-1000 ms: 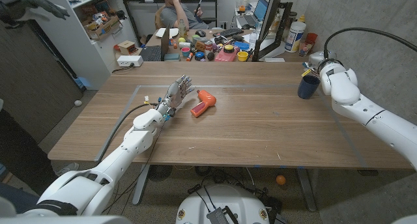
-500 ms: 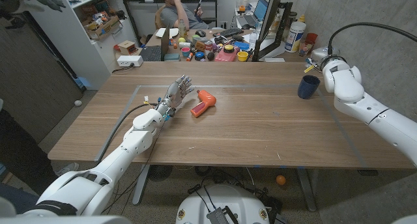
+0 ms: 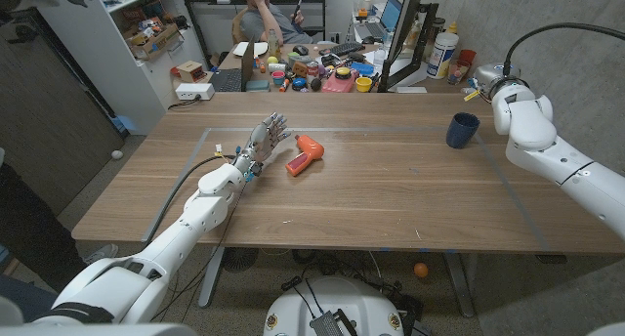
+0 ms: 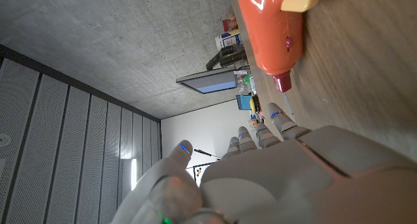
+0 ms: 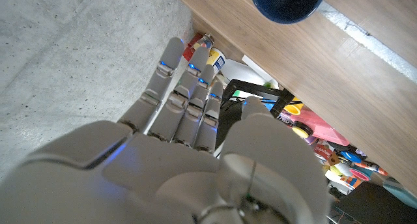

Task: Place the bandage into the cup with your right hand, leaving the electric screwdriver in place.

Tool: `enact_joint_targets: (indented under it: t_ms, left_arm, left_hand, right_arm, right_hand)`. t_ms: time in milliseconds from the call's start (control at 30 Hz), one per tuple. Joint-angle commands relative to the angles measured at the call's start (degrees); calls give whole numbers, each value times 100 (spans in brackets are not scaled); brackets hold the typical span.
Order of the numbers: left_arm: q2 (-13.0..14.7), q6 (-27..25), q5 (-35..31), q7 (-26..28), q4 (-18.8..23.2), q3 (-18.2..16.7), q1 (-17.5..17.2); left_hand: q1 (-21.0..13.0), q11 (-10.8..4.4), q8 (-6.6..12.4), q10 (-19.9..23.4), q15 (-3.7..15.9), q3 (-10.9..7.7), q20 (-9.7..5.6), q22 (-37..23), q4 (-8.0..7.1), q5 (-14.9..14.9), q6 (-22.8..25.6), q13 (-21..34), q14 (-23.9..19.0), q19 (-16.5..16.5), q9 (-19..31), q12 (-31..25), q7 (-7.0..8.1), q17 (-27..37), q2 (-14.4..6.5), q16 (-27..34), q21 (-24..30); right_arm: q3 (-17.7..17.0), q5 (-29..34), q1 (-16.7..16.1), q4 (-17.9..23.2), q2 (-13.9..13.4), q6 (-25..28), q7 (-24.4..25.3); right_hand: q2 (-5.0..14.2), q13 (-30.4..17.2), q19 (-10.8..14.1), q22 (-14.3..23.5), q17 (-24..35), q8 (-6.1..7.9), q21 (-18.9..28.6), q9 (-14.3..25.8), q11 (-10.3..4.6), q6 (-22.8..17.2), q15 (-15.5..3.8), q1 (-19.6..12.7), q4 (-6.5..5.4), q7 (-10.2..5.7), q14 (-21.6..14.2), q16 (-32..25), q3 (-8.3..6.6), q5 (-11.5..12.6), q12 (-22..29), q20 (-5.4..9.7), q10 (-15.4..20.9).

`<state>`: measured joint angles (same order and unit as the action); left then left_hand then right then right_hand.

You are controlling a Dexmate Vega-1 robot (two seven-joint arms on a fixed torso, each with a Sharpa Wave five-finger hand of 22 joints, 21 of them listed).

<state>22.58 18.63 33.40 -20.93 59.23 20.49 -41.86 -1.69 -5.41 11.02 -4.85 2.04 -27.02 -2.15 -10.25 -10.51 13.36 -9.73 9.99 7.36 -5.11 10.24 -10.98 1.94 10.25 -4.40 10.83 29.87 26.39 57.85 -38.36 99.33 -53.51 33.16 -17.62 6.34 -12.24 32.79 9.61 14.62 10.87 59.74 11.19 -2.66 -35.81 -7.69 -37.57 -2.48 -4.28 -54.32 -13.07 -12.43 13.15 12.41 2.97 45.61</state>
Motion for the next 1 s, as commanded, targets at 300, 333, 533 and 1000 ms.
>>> enact_joint_targets:
  t_ms: [300, 333, 533, 1000]
  left_arm:
    - [29, 35, 53, -19, 22, -21, -32]
    - [27, 42, 52, -25, 12, -20, -27]
    - [42, 59, 73, -57, 30, -34, -42]
    - [242, 304, 240, -280, 232, -201, -156]
  left_hand:
    - [25, 17, -18, 8, 187, 36, -439, -26, 0, 40, -11, 32, 28, 28, 30, -15, -24, 20, -516, -4, -22]
    - [25, 8, -17, 9, 190, 36, -434, -26, 0, 40, -9, 32, 27, 28, 30, -15, -22, 20, -516, -3, -22]
    - [24, 10, -17, 10, 187, 37, -422, -26, 1, 40, -7, 33, 25, 25, 30, -15, -26, 20, -518, -3, -30]
    - [23, 5, -12, 18, 187, 40, -366, -27, 1, 41, 7, 33, 11, 27, 30, -17, -14, 19, -516, 1, -44]
  right_arm:
    - [-355, -676, -217, 399, -115, 88, 690]
    - [-377, -735, -227, 413, -109, 77, 747]
    - [-416, -1016, -254, 489, -76, 15, 990]
    - [-421, -1418, -439, 969, -88, 329, 1156]
  right_hand:
    - [12, 32, -131, -4, -51, -7, -213, 5, -9, 170, -371, 38, -35, -34, 433, 187, -23, -39, -80, 133, -276]
    - [18, 37, -201, -4, -60, -5, -267, 6, 10, 186, -346, 40, -39, -38, 514, 206, -26, -45, -93, 113, -335]
    - [23, 69, -514, 3, -125, -18, -584, 8, 46, 400, -213, 93, -71, -5, 1187, 279, -10, -88, -158, -13, -819]
    - [183, 130, -1476, 14, -267, -52, -1459, 7, 25, 1321, 131, 562, -334, -2, 3055, 312, 79, -213, -200, -492, -2363]
